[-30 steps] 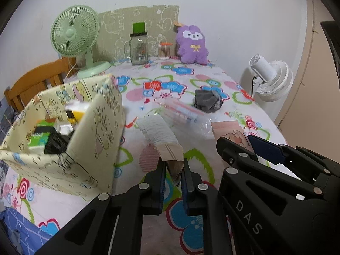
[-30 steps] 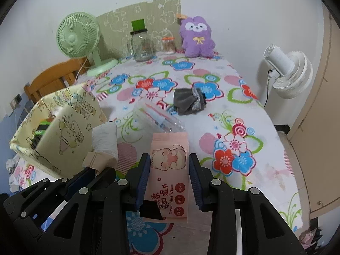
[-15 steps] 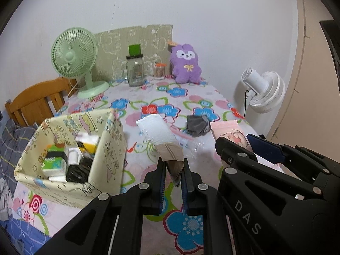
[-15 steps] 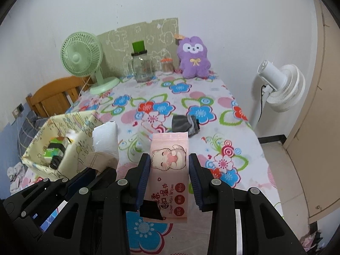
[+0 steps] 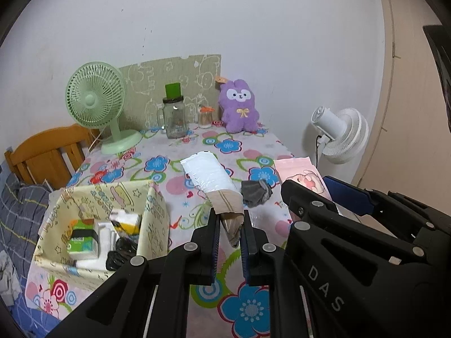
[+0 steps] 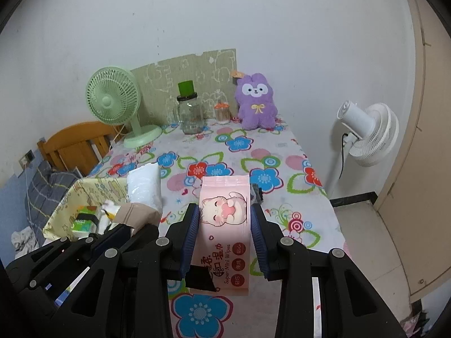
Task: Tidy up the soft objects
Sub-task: 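Lift and carry the wipes pack with the right tool while the left carries the rolled cloth to the box, then release the wipes pack into the box with the right tool while the left releases the rolled cloth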
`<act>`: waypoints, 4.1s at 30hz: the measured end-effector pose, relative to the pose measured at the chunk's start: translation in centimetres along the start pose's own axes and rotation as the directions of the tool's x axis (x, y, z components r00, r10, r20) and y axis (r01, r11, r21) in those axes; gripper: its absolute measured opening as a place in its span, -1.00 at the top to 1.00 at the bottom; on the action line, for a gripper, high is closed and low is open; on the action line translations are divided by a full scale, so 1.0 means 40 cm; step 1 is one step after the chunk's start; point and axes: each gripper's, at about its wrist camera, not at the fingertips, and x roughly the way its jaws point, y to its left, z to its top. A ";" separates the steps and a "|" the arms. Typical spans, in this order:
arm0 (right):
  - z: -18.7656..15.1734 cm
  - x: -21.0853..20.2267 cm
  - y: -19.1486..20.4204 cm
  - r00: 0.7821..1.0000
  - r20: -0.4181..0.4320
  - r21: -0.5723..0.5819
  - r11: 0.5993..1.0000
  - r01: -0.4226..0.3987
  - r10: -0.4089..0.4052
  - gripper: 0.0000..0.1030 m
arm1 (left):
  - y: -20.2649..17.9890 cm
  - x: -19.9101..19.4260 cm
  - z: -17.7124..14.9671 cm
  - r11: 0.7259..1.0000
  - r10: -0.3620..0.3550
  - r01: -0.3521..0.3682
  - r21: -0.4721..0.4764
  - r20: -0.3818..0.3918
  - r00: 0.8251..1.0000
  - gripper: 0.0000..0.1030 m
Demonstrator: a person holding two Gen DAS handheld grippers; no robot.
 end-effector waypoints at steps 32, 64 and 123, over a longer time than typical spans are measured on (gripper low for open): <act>0.061 -0.003 0.161 0.999 0.033 -0.074 0.997 -0.016 0.018 0.23 | 0.147 -0.041 0.036 1.000 0.008 -0.008 0.011 0.031 0.999 0.79; 0.058 0.099 0.394 0.989 -0.033 -0.156 0.977 -0.146 0.143 0.23 | 0.372 -0.021 -0.010 0.995 0.092 -0.093 -0.045 -0.023 0.995 0.77; 0.018 0.270 0.498 0.961 -0.182 -0.208 0.947 -0.244 0.208 -0.50 | 0.502 0.107 -0.059 0.980 0.137 -0.161 -0.120 -0.187 0.973 -0.82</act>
